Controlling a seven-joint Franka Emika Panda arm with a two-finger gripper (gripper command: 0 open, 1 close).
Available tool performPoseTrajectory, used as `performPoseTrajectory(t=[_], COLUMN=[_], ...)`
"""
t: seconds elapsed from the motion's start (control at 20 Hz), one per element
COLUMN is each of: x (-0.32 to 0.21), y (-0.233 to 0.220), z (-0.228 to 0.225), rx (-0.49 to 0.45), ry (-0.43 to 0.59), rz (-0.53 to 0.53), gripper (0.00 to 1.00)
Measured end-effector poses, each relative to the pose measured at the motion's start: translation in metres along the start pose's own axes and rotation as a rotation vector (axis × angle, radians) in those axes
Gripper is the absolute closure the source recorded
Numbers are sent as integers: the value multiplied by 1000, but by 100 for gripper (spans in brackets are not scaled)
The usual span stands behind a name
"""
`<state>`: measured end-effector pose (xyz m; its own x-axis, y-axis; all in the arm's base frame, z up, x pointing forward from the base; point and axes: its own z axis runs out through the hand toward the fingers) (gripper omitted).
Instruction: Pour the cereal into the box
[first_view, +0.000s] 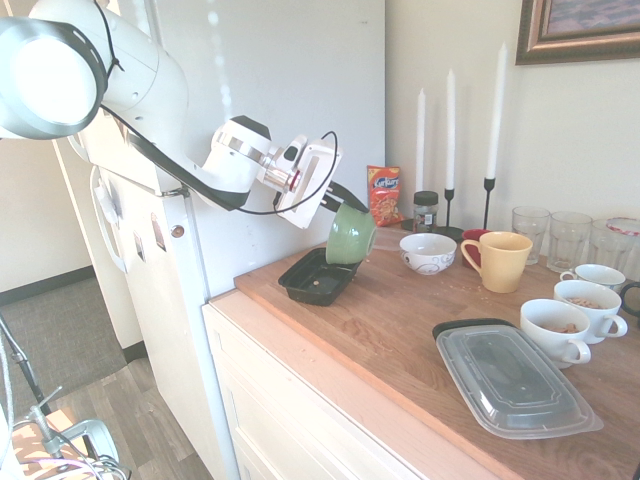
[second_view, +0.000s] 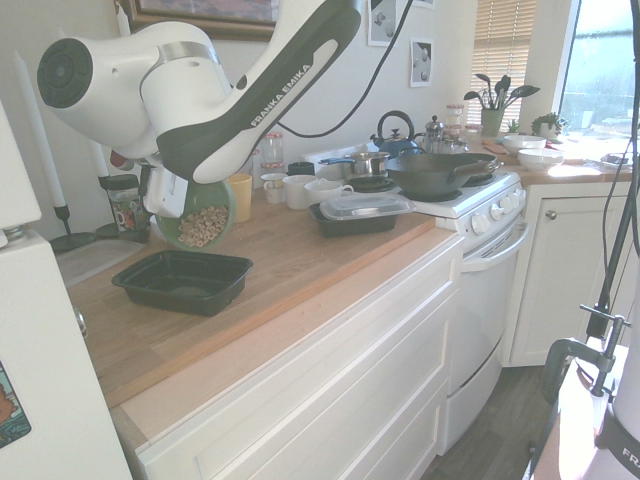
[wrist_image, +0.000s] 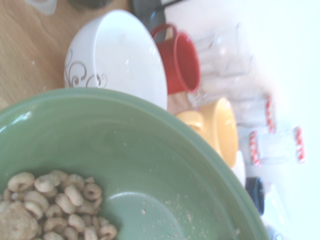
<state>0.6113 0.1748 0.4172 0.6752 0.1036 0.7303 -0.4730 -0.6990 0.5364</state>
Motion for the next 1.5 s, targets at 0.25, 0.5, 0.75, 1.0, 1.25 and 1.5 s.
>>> performPoseTrajectory(t=[0.25,0.5,0.75,1.0,1.25,1.5], x=[-15,-18,-27,-31,-30,-29], y=[-7,-8,-15,-22,-28,-31], z=[-6,-8,-9,-11,-21,-28], rx=[-45,-84,-106,-108,-95,-138], ry=[74,132,203,230,265,326], rz=[-61,-102,-162,-181,-191,-202], gripper=[100,100,100,100,100,100])
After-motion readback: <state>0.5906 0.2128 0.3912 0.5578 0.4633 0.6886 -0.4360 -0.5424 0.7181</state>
